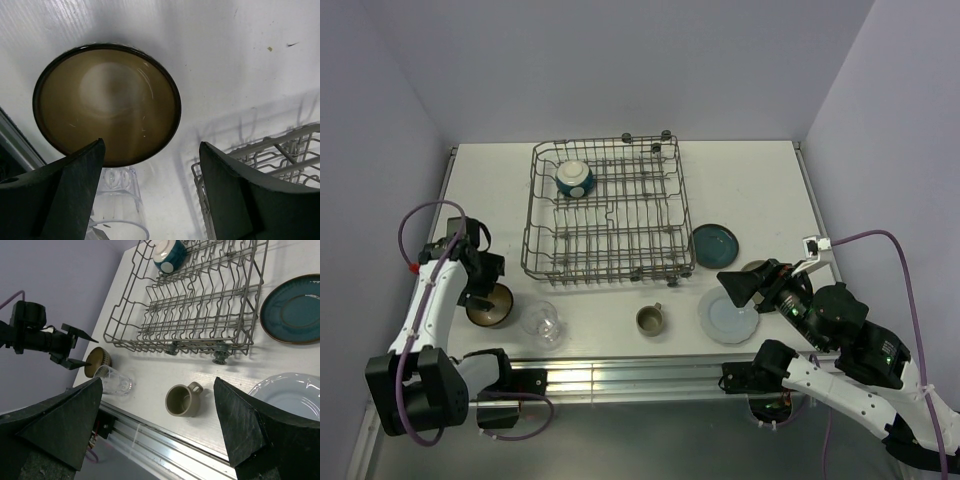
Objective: Load the mixed dishes into the dish rack
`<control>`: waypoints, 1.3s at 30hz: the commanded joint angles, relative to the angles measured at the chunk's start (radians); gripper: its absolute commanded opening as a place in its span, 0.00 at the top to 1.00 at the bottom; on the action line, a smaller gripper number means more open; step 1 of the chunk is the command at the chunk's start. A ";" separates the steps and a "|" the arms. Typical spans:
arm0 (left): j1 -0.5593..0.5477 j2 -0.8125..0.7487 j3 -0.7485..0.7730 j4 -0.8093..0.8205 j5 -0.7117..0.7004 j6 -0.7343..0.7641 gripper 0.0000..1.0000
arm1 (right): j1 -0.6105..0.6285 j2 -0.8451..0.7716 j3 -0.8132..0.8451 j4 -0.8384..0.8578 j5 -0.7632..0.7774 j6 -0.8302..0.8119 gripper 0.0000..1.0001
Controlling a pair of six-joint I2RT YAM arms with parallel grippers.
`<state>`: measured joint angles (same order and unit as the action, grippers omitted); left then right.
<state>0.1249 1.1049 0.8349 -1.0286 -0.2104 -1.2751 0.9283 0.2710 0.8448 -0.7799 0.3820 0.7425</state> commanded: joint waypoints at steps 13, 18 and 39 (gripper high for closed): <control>0.035 0.084 -0.082 0.125 0.039 0.040 0.42 | -0.006 -0.007 0.002 0.001 0.023 0.014 0.00; 0.059 0.059 -0.071 0.089 0.039 0.051 0.86 | -0.005 0.005 0.004 0.007 0.014 0.015 0.00; 0.101 -0.189 0.615 -0.145 0.074 0.215 1.00 | -0.006 0.342 0.109 0.156 -0.225 -0.101 0.00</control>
<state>0.2195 0.9340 1.3647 -1.1721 -0.2043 -1.1362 0.9283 0.5655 0.8867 -0.7136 0.2234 0.6956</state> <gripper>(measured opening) 0.051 0.994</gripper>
